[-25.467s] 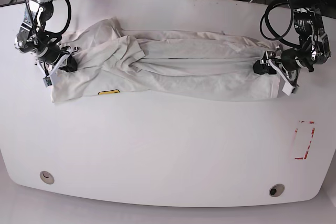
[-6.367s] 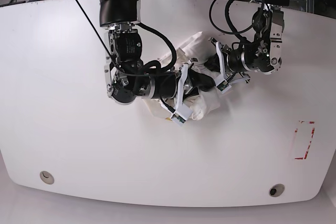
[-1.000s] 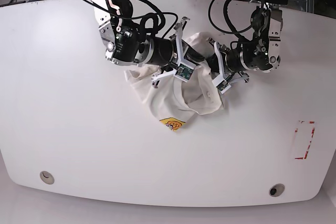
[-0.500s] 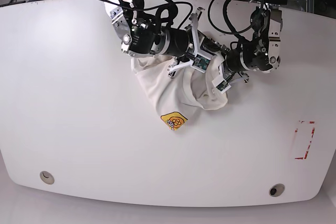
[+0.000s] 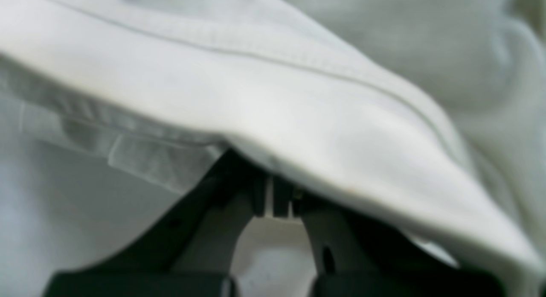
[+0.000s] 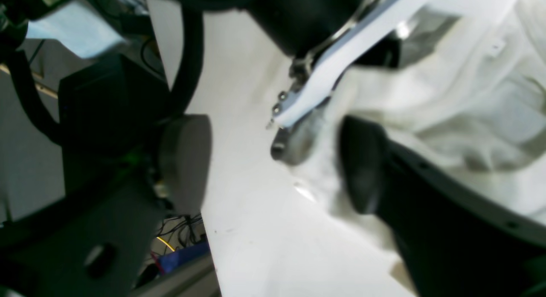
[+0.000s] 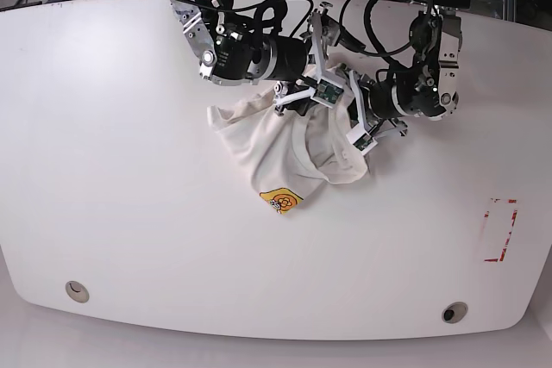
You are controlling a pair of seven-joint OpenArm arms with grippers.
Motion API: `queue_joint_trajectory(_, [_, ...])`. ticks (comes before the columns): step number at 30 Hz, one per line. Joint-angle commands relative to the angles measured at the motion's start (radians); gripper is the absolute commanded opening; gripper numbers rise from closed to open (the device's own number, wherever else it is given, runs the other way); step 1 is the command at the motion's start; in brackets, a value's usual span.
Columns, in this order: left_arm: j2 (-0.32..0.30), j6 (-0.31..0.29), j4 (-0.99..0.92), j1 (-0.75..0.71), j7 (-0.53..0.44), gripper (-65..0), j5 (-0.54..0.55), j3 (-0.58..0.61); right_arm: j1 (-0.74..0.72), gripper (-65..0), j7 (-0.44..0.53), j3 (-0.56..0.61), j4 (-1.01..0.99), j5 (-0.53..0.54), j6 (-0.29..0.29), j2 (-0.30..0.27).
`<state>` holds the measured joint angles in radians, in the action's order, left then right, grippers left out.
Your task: Layout the t-shirt on the table in an organized manner, then fold the t-shirt properly
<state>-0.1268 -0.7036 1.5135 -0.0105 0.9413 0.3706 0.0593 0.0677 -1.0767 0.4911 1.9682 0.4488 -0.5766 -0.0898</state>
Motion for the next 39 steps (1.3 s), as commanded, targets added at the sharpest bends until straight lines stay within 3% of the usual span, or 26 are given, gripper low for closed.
queue_joint_trajectory(1, [-0.001, 0.005, 0.011, 0.005, 0.023, -63.9, -0.018, 0.003, -0.013, -14.6, 0.03, -0.001, 0.032, 0.032, -0.004, -0.014])
queue_joint_trajectory(21, [-0.009, 0.005, 0.192, 0.01, 0.032, -63.9, -0.018, -0.016, -0.058, -14.9, 0.03, -0.007, 0.059, 0.032, -0.015, -0.026])
queue_joint_trajectory(33, [-0.009, 0.005, 0.298, 0.045, 0.111, -63.9, -0.018, -0.164, -0.133, -14.9, 0.03, -0.096, 0.055, 0.037, -0.015, -0.026])
queue_joint_trajectory(39, [-0.038, 0.005, 0.315, 0.065, 0.112, -63.9, -0.02, -0.203, -0.176, -14.9, 0.03, -0.188, 0.021, 0.106, -0.015, -0.026])
